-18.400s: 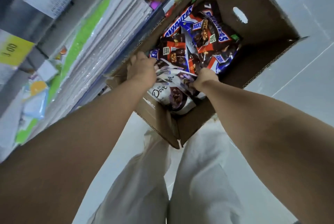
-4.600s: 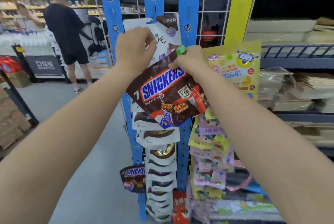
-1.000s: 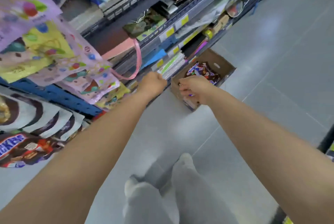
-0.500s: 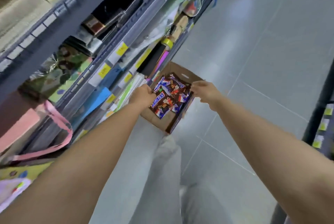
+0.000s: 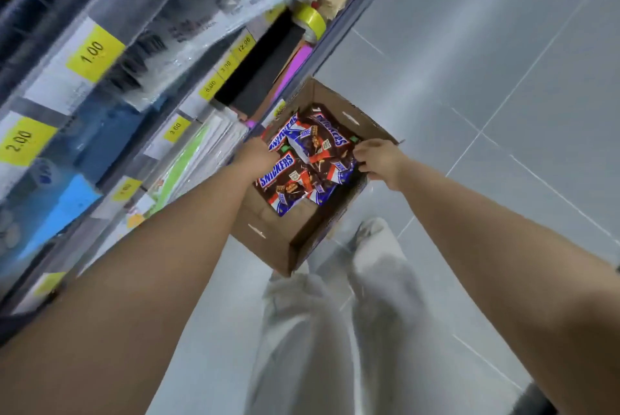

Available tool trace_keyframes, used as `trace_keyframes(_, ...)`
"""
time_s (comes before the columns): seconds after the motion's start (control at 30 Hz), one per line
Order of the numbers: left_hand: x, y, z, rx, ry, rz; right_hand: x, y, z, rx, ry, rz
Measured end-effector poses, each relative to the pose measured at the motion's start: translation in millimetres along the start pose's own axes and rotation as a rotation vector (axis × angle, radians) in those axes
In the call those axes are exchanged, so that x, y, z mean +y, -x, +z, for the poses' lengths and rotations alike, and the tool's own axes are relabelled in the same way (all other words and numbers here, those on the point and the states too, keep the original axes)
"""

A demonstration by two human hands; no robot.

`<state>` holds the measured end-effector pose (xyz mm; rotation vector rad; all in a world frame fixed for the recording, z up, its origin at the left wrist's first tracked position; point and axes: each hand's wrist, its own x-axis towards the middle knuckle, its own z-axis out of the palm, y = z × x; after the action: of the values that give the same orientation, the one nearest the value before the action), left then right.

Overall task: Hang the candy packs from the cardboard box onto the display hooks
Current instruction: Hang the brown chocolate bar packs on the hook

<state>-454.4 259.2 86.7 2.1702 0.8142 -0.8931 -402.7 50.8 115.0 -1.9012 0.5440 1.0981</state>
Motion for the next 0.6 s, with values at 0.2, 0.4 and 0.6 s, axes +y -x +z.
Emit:
trace_keyframes(0.2, -56.2, -89.7, 71.1, -0.02, 0.217, -0.166, 20.9, -123.5, 33.0, -0.116, 0.033, 0.164)
trace_keyframes(0.4, -106.7, -164.6, 122.9, -0.057, 0.214, -0.284, 50.8, -209.8, 78.6, -0.05, -0.139, 0.281)
trace_keyframes(0.6, -134.2, -226.4, 154.4, -0.035, 0.25, -0.248, 74.5, -273.3, 106.4, 0.009, -0.611, 0.415)
